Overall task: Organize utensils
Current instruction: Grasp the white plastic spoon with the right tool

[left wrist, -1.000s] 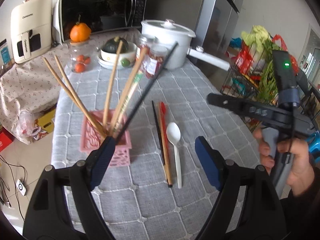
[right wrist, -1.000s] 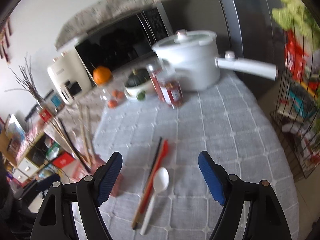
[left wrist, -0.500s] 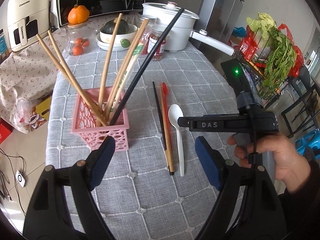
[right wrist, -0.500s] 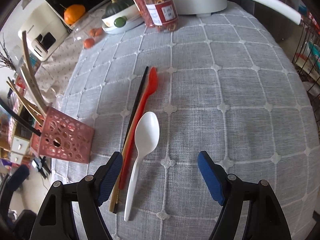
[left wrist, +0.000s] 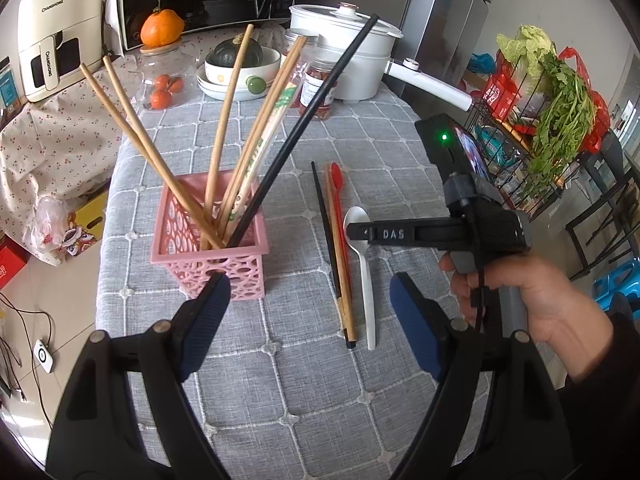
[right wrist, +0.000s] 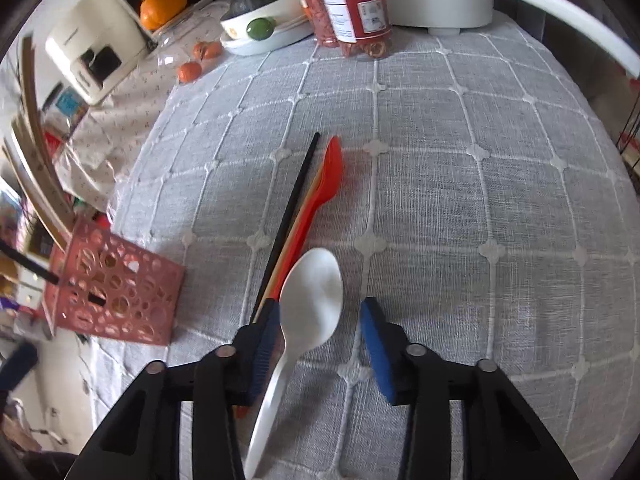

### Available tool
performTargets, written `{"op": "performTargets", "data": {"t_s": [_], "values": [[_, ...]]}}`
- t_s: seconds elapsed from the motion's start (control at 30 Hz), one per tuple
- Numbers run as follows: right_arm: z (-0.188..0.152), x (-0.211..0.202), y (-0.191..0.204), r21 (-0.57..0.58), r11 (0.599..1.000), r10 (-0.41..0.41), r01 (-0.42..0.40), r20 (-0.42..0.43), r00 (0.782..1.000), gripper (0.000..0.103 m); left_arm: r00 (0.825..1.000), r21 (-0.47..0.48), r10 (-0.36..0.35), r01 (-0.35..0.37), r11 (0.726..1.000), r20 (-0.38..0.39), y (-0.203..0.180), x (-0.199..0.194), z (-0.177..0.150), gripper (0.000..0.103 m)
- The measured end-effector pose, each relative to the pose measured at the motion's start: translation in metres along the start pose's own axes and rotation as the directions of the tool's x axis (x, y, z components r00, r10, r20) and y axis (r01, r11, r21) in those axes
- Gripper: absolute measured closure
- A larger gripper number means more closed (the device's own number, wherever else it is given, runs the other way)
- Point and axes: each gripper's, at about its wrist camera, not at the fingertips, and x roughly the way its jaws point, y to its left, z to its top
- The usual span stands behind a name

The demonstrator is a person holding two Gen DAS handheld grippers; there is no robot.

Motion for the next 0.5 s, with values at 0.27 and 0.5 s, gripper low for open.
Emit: {"op": "performTargets", "data": {"t_s": [0.27,0.5], "values": [[0.0,-0.013,-0.029,0.09,0.989,0.118,-0.119,0.023,0.993,0.1,1.0,0.07,0.012,-0.011,0.997,-0.02,-0.022,0.01,-0.003,0.021],[-0.005,-0.069,-0.058,0.077,0.994,0.062,-0.073,0.141,0.988,0.1,0.998,0.175,0.027,-0.016,0.984,-0.06,-0.067,0.032,0.003,0.048]]}}
